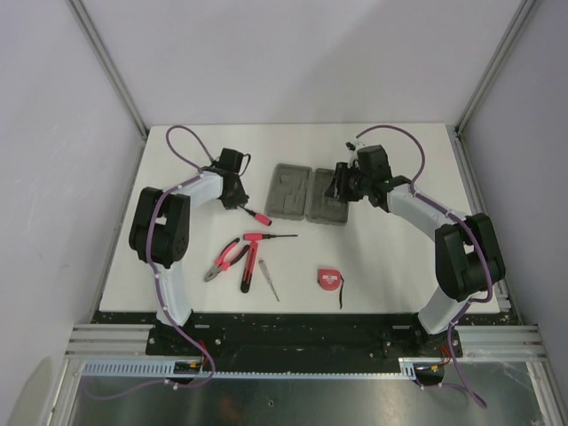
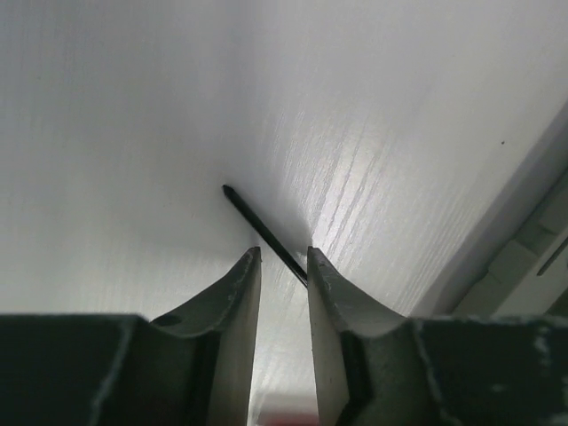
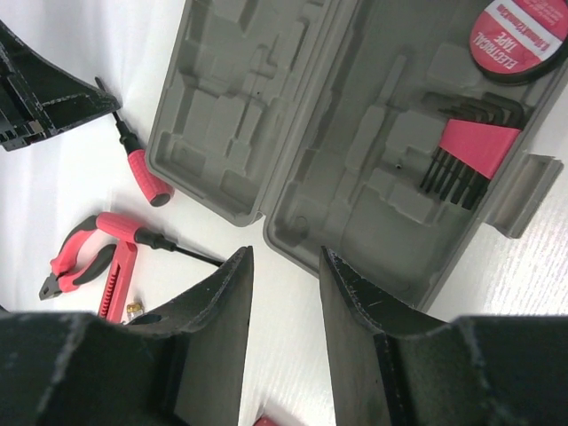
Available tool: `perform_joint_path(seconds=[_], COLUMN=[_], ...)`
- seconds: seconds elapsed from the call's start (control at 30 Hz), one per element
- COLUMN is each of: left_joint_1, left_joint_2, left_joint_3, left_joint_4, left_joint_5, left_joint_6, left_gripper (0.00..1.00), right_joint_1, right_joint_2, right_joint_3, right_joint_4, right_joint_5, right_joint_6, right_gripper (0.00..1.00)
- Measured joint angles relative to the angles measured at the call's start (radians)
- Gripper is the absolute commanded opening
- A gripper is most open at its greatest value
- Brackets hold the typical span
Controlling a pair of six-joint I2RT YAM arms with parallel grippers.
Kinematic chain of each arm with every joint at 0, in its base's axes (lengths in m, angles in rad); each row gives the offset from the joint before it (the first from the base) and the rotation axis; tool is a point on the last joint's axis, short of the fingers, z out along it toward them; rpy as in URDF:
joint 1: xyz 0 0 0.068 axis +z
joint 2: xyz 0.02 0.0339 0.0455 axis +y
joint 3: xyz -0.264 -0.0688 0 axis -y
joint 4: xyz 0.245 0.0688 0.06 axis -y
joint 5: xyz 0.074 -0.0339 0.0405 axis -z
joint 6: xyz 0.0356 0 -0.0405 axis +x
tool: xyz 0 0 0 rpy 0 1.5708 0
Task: Pack the tool kit
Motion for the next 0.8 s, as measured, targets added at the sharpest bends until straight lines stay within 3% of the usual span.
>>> perform_joint_path(seconds=[0.17, 0.33, 0.8], left_joint_1=[-0.002, -0.002, -0.002], left_joint_2=[0.0, 0.0, -0.002], left_joint_3=[0.002, 0.014, 0.04], left_joint_4=[-0.015, -0.029, -0.038], left_joint_5=[-0.002, -0.003, 0.027], left_joint_6=[0.02, 0.047, 0.081], left_gripper=[0.21, 0.02, 0.0], right_joint_1=[0.033, 0.053, 0.126], right_joint_2=[0.0, 0.0, 0.0], right_joint_3=[0.0, 0.0, 0.0], right_joint_4=[0.002, 0.002, 0.005], right_joint_5=[0.019, 0.037, 0.061], right_joint_6=[-0.007, -0.016, -0.047], right_gripper=[0.4, 0.4, 0.48])
